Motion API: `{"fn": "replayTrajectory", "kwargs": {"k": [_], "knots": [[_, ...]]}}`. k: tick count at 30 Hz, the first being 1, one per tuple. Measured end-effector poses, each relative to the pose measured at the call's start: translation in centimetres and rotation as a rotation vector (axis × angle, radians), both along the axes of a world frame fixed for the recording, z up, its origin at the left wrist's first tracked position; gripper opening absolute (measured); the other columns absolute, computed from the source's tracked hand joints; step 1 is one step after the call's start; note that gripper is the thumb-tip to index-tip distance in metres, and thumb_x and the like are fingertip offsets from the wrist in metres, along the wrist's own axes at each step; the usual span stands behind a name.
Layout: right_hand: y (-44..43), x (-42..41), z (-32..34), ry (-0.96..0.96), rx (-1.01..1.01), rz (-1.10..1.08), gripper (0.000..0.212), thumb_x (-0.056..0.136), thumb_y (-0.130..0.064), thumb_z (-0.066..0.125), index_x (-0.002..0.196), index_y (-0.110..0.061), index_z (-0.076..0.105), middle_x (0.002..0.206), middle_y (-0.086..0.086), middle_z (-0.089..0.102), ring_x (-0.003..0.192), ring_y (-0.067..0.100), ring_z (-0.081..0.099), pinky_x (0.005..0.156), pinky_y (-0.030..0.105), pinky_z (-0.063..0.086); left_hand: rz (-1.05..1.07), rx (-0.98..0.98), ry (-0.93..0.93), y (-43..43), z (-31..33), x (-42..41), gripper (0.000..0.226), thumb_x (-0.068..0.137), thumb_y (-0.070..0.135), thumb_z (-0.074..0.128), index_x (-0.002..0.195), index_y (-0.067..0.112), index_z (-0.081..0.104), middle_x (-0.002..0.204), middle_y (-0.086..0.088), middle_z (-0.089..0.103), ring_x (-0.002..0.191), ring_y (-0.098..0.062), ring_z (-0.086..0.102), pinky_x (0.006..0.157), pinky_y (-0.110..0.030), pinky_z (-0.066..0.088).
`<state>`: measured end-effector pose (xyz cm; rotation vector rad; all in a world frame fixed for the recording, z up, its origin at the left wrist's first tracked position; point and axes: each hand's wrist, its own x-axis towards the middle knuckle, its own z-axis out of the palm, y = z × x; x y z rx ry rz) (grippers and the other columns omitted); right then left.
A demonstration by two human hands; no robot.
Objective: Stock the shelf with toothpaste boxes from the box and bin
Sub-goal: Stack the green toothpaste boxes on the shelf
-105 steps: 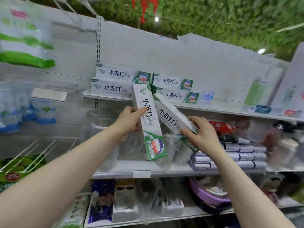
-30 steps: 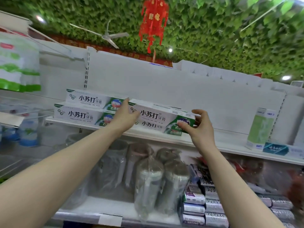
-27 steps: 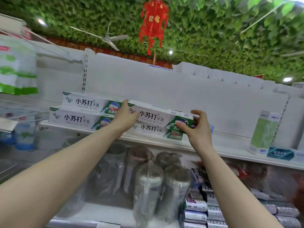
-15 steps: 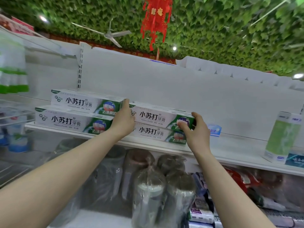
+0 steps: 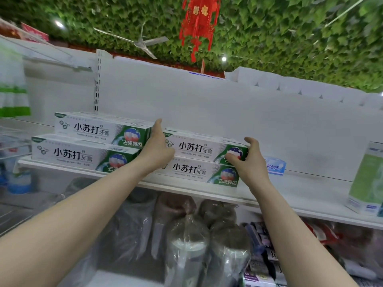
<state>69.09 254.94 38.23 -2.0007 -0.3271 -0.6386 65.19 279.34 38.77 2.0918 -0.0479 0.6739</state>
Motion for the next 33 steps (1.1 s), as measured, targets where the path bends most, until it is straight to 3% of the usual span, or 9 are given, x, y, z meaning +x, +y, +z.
{"fn": "replayTrajectory", "kwargs": {"k": [4,6,9,12,15,19,23,30,33], "knots": [[-0.5,0.5,0.5,0.104,0.016,0.073,0.074,0.084,-0.025,0.076,0.143,-0.016,0.032,0.099,-0.013,0.059,0.095,0.014,0.064,0.082,0.033,0.055,-0.034,-0.141,0.101,0.4,0.5,0.5,0.084,0.086,0.007,0.055,0.152,0.023,0.005,0.095,-0.006,0.051,0.078,-0.017,0.053,0.068,-0.033,0.051],[-0.8,0.7,0.8,0.197,0.056,0.164,0.046,0.084,-0.020,0.076,0.114,-0.021,0.042,0.091,-0.015,0.061,0.083,0.006,0.064,0.067,0.023,0.052,-0.044,-0.166,0.125,0.5,0.7,0.8,0.080,0.085,0.008,0.056,0.151,0.023,0.013,0.091,-0.006,0.051,0.080,-0.018,0.056,0.072,-0.036,0.052],[-1.3,1.2,1.2,0.286,0.134,0.287,0.039,0.080,-0.018,0.079,0.098,-0.028,0.045,0.093,-0.008,0.069,0.079,0.007,0.069,0.062,0.019,0.052,-0.086,-0.216,0.164,0.4,1.2,0.7,0.080,0.087,0.009,0.056,0.153,0.023,0.014,0.100,-0.006,0.054,0.078,-0.011,0.053,0.060,-0.024,0.042],[-1.4,1.7,1.9,0.350,0.175,0.362,0.068,0.075,-0.024,0.081,0.132,-0.016,0.043,0.103,0.001,0.071,0.087,0.014,0.072,0.070,0.025,0.055,-0.137,-0.341,0.173,0.4,1.9,0.5,0.085,0.078,0.033,0.064,0.151,0.019,0.023,0.136,-0.014,0.050,0.104,-0.024,0.060,0.082,-0.035,0.052],[-1.7,2.4,2.6,0.421,0.159,0.415,0.118,0.061,-0.036,0.085,0.155,-0.017,0.016,0.122,0.004,0.066,0.098,0.017,0.071,0.081,0.030,0.055,-0.176,-0.485,0.199,0.7,2.4,1.2,0.079,0.070,0.056,0.065,0.130,0.009,0.047,0.119,-0.022,0.064,0.093,-0.037,0.069,0.079,-0.047,0.055],[-2.0,3.4,2.6,0.401,0.160,0.450,0.111,0.060,-0.036,0.085,0.151,-0.021,0.025,0.119,0.001,0.068,0.100,0.017,0.071,0.087,0.033,0.055,-0.176,-0.531,0.167,0.4,2.5,2.2,0.041,0.087,0.051,0.057,0.103,0.014,0.057,0.101,-0.020,0.070,0.086,-0.037,0.071,0.072,-0.039,0.055],[-2.0,3.6,2.3,0.381,0.198,0.449,0.123,0.052,-0.039,0.088,0.154,-0.022,0.022,0.124,0.001,0.065,0.104,0.017,0.069,0.097,0.040,0.053,-0.191,-0.481,0.109,0.3,2.1,3.0,0.020,0.097,0.035,0.049,0.079,0.034,0.040,0.086,0.003,0.056,0.078,-0.019,0.061,0.077,-0.034,0.048],[-1.8,3.9,3.1,0.309,0.187,0.428,0.104,0.067,-0.027,0.083,0.153,-0.021,0.024,0.112,-0.017,0.060,0.100,0.013,0.068,0.086,0.034,0.057,-0.165,-0.367,0.005,0.0,2.4,2.9,0.006,0.102,0.023,0.044,0.102,0.028,0.048,0.086,0.014,0.054,0.076,-0.003,0.055,0.052,-0.006,0.042],[-1.5,3.8,2.7,0.324,0.171,0.387,0.111,0.059,-0.038,0.083,0.153,-0.020,0.027,0.122,-0.008,0.060,0.099,0.013,0.069,0.083,0.031,0.057,-0.136,-0.288,0.036,-0.4,2.6,2.6,0.032,0.103,0.036,0.041,0.128,0.019,0.049,0.109,0.016,0.052,0.095,-0.003,0.046,0.074,-0.007,0.037]]}}
